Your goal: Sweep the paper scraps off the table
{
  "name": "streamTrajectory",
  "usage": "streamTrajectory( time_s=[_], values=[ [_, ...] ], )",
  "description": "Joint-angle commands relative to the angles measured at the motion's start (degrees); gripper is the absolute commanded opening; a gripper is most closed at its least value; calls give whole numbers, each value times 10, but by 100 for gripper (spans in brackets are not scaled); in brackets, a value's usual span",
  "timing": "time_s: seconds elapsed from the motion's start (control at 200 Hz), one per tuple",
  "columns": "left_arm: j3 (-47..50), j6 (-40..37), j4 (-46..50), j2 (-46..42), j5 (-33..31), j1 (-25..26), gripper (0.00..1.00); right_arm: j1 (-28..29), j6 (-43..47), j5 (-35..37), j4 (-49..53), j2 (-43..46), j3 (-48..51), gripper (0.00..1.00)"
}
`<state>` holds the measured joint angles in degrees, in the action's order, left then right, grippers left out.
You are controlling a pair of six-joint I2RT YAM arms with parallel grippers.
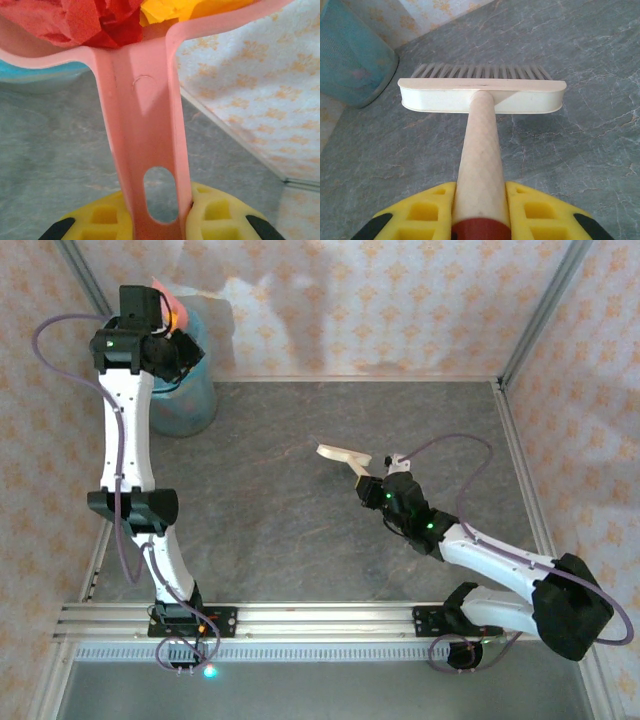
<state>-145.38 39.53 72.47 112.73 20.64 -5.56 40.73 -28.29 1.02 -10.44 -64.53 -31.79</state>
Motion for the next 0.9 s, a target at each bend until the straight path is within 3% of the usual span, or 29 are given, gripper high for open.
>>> streamTrajectory(
  time_s=[0.0,0.17,0.455,0.736,0.891],
  values=[
    [-11,51,-77,20,89,-19,0,4,10,8,-13,0,-23,0],
    [-11,105,-142,41,128,-36,0,4,12,8,-11,-4,-26,0],
    [16,182,-238,41,143,-47,0,4,13,6,-10,-9,-29,0],
    [213,312,-456,-29,178,-74,0,4,13,5,-9,-12,-31,0],
    [233,321,-488,-55,186,-75,0,4,13,5,-9,-13,-31,0]
  ],
)
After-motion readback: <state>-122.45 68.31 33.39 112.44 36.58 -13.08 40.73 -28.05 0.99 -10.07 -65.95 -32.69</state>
